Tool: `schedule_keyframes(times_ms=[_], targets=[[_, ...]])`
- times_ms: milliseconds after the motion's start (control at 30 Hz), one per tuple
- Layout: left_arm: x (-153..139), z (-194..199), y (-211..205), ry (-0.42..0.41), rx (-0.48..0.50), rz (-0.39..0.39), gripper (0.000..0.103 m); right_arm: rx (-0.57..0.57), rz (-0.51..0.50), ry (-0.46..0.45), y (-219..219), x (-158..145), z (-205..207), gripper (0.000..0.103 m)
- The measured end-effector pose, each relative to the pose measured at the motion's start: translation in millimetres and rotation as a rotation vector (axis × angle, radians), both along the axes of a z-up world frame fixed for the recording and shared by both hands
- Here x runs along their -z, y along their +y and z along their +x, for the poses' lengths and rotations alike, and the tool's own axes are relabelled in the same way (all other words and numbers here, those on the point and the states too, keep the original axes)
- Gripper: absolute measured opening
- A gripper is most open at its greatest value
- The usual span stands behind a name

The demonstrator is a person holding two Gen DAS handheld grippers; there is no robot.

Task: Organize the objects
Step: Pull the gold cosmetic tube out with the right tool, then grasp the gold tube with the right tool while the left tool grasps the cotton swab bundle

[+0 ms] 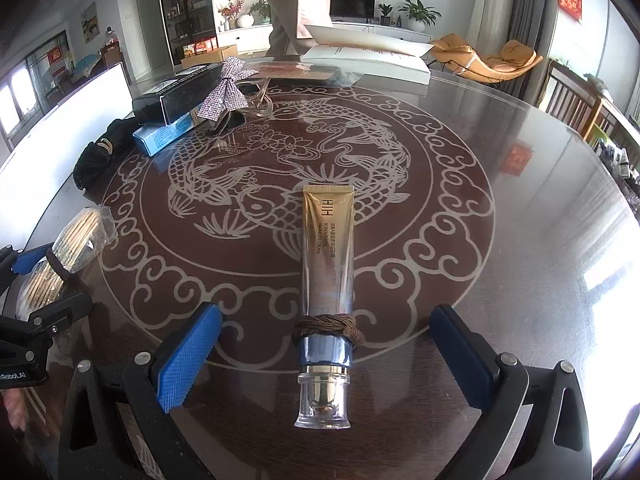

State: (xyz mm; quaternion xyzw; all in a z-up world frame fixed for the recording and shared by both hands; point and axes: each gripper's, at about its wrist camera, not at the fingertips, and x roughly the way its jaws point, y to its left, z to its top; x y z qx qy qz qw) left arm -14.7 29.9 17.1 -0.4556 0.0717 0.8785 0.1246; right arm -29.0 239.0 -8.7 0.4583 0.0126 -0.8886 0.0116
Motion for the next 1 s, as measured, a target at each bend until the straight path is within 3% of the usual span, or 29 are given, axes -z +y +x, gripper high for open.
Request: schedule_keyframes(times_ms=[133, 1000], targets=[[3.4, -3.2, -3.2, 0.003, -0.015, 0.007, 0.103, 0.0, 0.0, 0.0, -0.2, 0.0, 0.0, 0.103], [4.4, -2.4, -6.7, -0.005, -0.008, 0.002, 0.103, -0.001, -0.001, 0.001, 0.3, 0.7, 0.2, 0.103]])
